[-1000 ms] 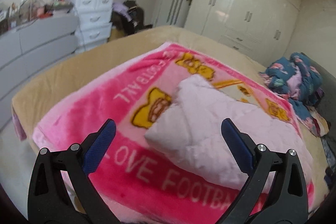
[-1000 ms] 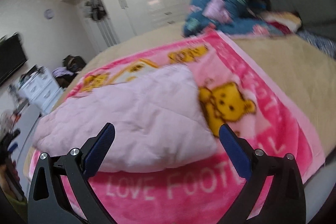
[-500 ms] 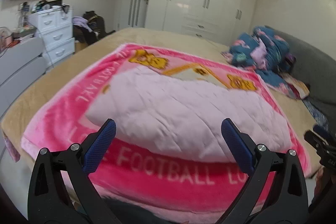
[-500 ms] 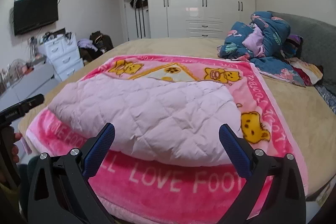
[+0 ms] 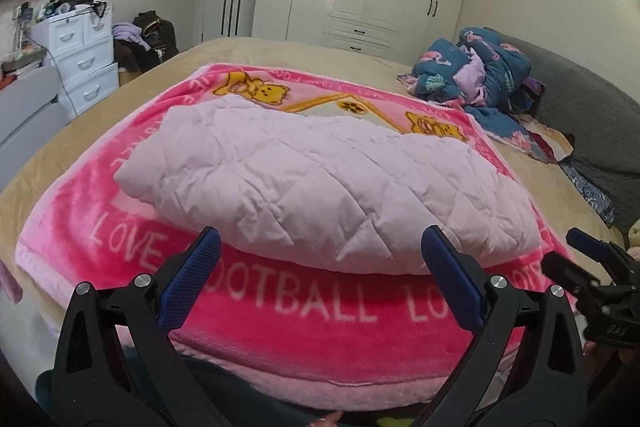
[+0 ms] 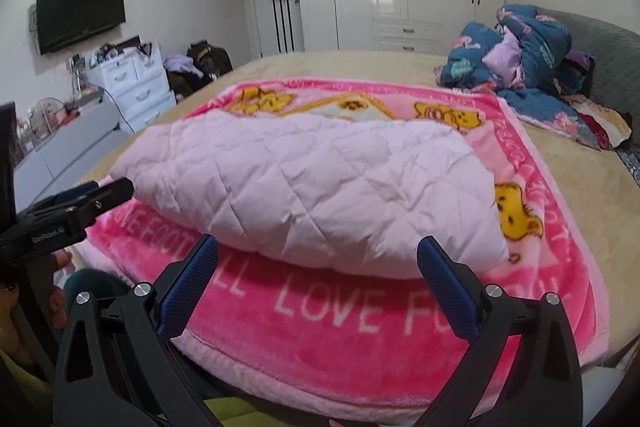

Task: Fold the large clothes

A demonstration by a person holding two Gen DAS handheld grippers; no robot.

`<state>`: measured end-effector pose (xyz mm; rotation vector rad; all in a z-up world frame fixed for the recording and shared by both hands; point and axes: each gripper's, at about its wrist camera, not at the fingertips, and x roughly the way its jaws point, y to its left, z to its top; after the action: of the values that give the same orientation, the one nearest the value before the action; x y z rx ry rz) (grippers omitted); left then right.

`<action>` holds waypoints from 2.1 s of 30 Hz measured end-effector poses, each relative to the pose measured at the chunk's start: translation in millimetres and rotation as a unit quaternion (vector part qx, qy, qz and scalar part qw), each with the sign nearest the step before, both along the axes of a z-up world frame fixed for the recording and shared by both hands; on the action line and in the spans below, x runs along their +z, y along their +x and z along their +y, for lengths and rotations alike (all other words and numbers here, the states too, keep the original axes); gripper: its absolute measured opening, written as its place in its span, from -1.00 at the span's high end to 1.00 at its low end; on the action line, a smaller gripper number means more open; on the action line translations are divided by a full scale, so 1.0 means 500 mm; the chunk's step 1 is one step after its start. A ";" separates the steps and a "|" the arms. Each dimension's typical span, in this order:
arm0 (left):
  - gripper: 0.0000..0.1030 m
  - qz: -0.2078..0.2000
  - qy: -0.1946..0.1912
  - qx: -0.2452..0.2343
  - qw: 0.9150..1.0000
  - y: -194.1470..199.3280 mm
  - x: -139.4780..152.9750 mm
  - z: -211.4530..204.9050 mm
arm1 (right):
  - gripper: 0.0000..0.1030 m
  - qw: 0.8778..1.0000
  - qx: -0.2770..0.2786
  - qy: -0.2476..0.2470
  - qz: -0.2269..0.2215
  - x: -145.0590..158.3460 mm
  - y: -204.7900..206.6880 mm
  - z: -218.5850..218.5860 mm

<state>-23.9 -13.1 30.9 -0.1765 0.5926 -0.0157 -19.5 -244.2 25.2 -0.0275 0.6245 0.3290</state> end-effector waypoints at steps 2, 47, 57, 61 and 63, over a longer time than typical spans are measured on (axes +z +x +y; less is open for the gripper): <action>-0.82 0.011 -0.002 -0.003 1.000 0.005 -0.008 -0.001 | -0.92 1.000 0.002 0.005 0.007 -0.007 0.004 0.000; -0.82 0.032 0.015 0.011 0.999 0.008 -0.014 0.011 | -0.92 1.000 0.006 -0.001 0.008 -0.015 0.008 0.007; -0.82 0.032 0.015 0.012 0.999 0.009 -0.014 0.013 | -0.92 1.000 0.006 -0.001 0.008 -0.015 0.008 0.008; -0.82 0.032 0.016 0.012 0.999 0.009 -0.014 0.011 | -0.92 1.000 0.006 -0.001 0.008 -0.016 0.008 0.007; -0.82 0.033 0.016 0.012 0.999 0.009 -0.015 0.013 | -0.92 1.000 0.006 0.000 0.009 -0.016 0.008 0.007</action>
<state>-19.2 -6.6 23.6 -0.1539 0.6569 0.0235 -15.4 -240.6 17.4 -0.0275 0.6432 0.3406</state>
